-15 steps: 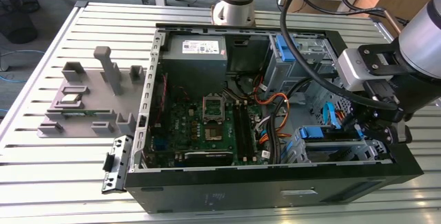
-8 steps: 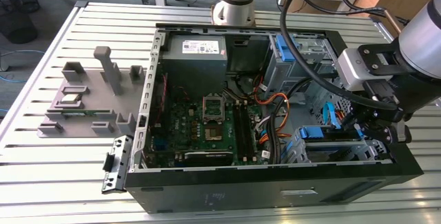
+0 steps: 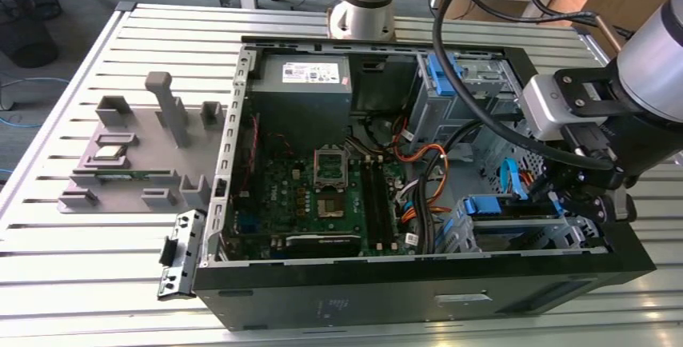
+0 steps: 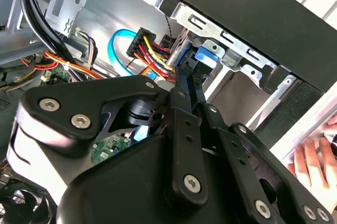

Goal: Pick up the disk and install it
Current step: 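Insert the second disk wire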

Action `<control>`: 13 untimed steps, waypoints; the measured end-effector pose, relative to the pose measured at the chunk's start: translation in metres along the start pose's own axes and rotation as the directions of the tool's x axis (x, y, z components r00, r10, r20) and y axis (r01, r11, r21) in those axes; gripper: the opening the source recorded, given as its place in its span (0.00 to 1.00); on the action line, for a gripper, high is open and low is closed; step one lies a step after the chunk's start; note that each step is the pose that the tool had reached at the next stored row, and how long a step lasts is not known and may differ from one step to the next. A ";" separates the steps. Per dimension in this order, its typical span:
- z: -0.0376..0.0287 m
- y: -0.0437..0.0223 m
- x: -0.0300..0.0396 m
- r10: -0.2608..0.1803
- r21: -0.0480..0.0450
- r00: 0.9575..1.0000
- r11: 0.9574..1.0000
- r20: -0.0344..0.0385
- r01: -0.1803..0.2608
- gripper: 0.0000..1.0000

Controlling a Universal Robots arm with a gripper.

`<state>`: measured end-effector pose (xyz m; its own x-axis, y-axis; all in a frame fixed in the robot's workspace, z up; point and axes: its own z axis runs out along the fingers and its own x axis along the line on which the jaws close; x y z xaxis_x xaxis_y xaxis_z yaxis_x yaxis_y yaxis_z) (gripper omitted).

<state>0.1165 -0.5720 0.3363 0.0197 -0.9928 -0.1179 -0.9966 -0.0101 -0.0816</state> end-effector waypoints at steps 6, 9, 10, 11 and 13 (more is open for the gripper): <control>-0.0001 0.0000 -0.0001 0.004 0.001 1.000 1.000 0.013 -0.004 0.17; 0.0000 0.0000 0.0002 0.006 0.001 1.000 1.000 0.013 -0.006 0.17; -0.0001 0.0000 0.0004 0.007 0.001 1.000 1.000 0.013 -0.007 0.17; -0.0001 0.0000 0.0007 0.008 0.001 1.000 1.000 0.013 -0.008 0.17; -0.0001 0.0000 0.0008 0.009 0.001 1.000 1.000 0.013 -0.009 0.17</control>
<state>0.1165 -0.5727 0.3363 0.0115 -0.9912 -0.1318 -0.9967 -0.0007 -0.0817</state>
